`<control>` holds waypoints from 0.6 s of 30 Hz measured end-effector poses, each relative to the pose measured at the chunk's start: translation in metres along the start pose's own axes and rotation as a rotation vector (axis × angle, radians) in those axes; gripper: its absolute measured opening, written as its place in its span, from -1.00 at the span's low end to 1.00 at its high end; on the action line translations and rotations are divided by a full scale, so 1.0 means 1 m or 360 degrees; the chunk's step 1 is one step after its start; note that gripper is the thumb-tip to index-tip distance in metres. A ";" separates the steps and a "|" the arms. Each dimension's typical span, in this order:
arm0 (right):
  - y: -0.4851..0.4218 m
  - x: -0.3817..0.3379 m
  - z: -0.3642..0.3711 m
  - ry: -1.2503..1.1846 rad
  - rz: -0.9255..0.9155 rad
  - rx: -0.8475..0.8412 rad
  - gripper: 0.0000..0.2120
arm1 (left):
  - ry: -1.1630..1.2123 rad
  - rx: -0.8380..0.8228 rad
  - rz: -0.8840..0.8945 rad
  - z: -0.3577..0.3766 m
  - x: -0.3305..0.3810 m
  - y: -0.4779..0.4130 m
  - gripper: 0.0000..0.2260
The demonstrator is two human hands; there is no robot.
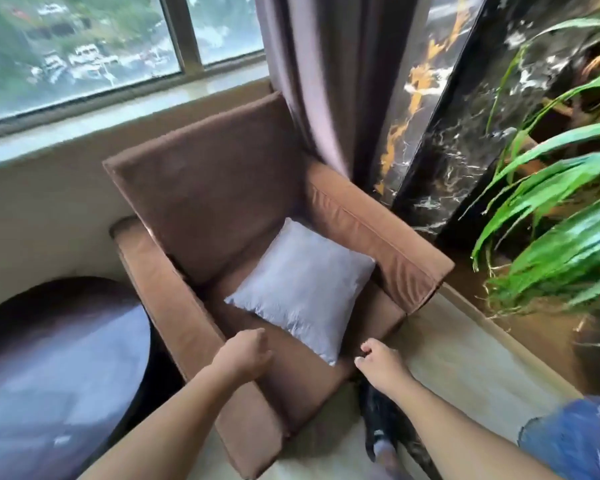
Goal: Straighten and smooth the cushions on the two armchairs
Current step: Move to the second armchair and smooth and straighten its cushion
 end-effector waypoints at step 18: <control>-0.396 -0.062 0.041 0.0361 -0.0723 -0.0434 -0.51 | 0.0538 0.0193 -0.1147 0.148 0.061 -0.198 -0.89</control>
Point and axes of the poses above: each hand's wrist, its own y-axis away from the middle knuckle, its own z-axis out of the palm, x = y × z, the point moved 1 cm from there along -y, towards the middle knuckle, and after that the axes turned 15 degrees about x, right-handed, at the moved point
